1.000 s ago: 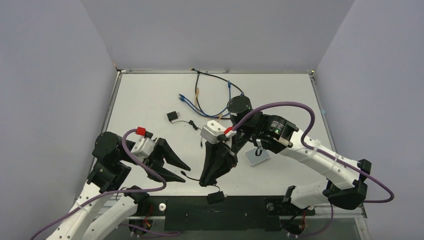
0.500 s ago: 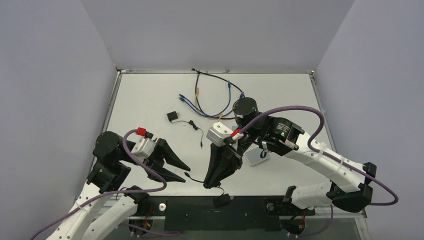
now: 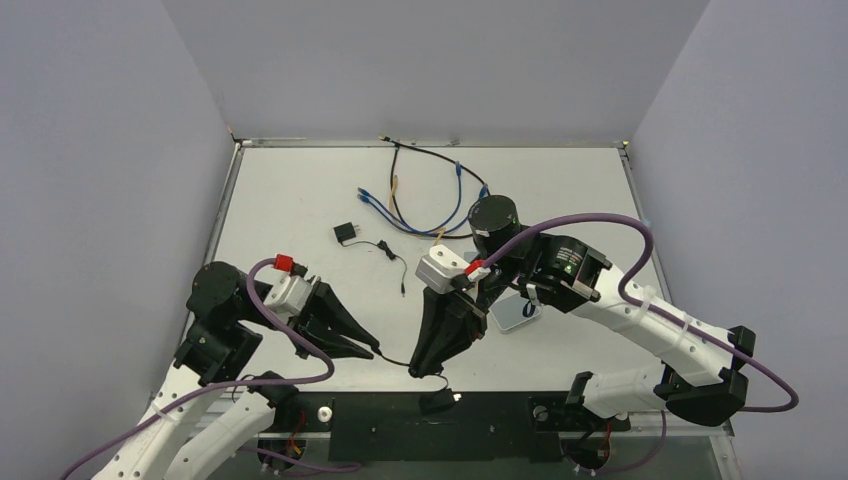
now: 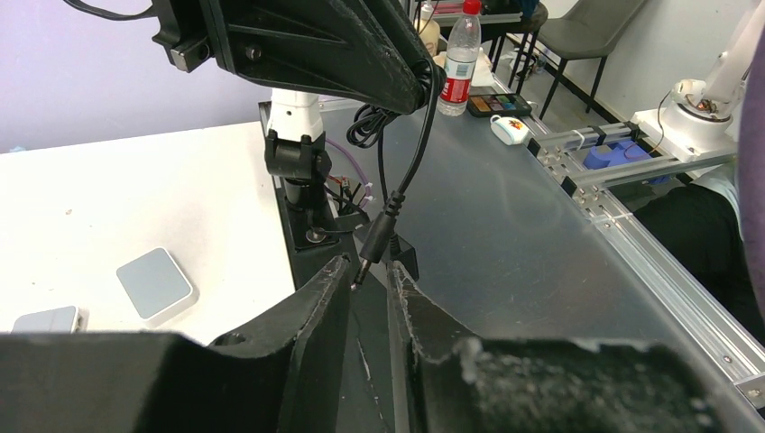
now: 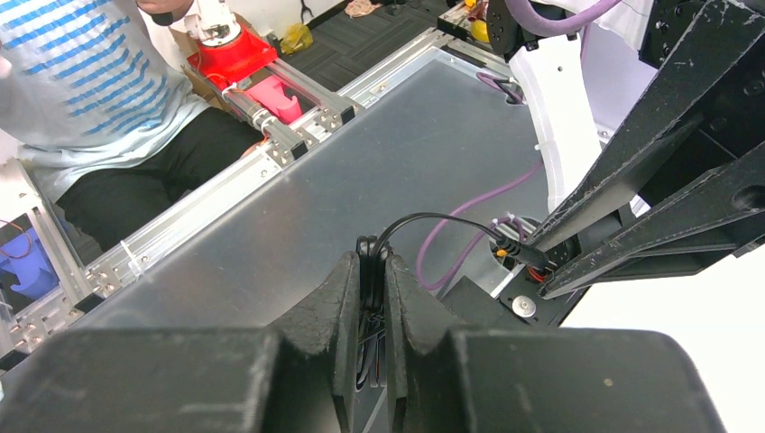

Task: Insert the plug into the switch port
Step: Pick up the power from the center of the board.

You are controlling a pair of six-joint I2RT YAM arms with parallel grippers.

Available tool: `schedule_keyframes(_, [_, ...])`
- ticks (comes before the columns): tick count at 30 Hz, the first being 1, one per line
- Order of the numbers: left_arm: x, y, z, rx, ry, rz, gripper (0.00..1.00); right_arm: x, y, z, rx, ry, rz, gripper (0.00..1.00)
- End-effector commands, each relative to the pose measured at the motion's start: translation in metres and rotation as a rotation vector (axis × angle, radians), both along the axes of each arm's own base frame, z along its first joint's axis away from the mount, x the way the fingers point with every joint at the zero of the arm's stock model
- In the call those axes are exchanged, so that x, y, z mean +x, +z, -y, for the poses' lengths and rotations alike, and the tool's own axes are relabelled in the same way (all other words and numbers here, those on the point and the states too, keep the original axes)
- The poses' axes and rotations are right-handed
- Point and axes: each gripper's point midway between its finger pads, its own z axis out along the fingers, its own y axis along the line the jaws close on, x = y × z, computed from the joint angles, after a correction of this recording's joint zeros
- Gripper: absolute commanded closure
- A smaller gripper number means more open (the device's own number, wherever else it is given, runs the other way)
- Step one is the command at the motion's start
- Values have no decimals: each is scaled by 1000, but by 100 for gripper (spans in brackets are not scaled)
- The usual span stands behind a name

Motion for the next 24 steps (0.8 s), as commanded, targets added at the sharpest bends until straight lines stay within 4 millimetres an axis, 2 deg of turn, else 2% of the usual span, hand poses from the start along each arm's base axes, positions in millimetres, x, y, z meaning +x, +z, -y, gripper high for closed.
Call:
schedule_keyframes(1, [-6, 14, -3, -25, -22, 56, 82, 0, 13, 4, 89, 16, 49, 100])
schedule_keyframes(9, [-6, 12, -2, -10, -28, 33, 100, 0, 12, 3, 87, 12, 49, 100])
schedule_keyframes(16, [2, 11, 2, 2, -3, -2, 100, 12, 5, 3, 70, -43, 50, 99])
schedule_keyframes(24, [19, 12, 10, 2, 67, -32, 100, 36, -24, 7, 11, -183, 55, 94])
